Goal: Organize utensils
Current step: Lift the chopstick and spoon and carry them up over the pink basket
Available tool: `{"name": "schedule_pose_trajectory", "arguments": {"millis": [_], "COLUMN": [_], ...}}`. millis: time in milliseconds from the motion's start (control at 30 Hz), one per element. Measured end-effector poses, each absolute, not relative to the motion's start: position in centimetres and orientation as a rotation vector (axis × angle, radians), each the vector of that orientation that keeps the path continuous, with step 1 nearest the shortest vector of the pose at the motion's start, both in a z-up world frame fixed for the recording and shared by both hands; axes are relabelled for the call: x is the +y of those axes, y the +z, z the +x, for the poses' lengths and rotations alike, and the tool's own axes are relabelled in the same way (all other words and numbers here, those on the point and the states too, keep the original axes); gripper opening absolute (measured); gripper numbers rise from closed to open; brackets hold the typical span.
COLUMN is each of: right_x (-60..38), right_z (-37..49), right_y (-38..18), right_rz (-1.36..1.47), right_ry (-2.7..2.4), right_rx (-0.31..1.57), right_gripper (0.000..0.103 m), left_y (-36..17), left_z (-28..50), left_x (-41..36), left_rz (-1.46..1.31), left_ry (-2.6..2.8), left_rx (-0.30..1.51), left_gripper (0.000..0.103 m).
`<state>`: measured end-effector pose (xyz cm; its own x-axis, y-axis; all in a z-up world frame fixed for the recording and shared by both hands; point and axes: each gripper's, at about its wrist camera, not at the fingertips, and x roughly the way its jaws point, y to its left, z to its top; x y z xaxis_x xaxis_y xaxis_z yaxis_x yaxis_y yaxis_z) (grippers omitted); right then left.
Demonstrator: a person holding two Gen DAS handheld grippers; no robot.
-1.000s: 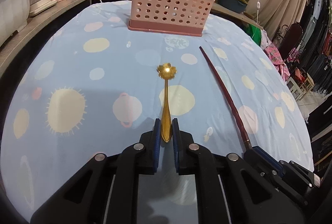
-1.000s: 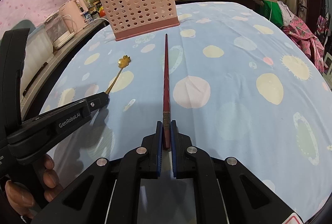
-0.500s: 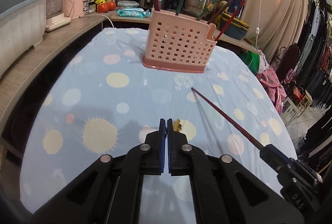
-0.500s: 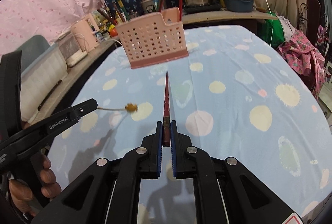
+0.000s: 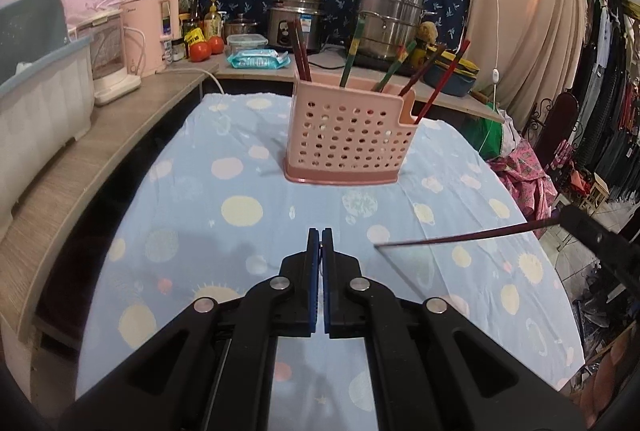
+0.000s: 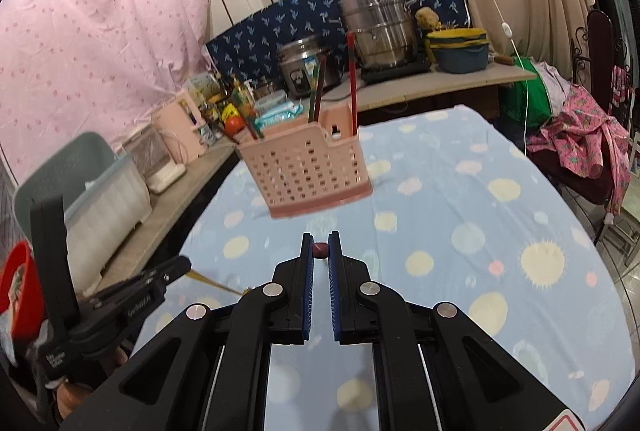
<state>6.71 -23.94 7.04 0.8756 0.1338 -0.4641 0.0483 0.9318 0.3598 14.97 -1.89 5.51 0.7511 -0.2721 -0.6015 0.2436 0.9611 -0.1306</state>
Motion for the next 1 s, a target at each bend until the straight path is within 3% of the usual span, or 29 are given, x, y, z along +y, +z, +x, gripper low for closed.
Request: {"name": "schedule_pose_trajectory", "arguments": {"millis": [1000], "right_x": [-27.4], "right_z": [21.1], "right_y": [23.4], "right_rz": [0.363], "right_ry": [0.037], "right_rx": [0.188], "right_gripper": [0.007], "left_y": [18.2], "left_z": [27.4], "left_x": [-2.5], "left_rz": [-0.039], "left_ry": [-0.261], "left_rx": [0.453], "left_gripper": [0.001]}}
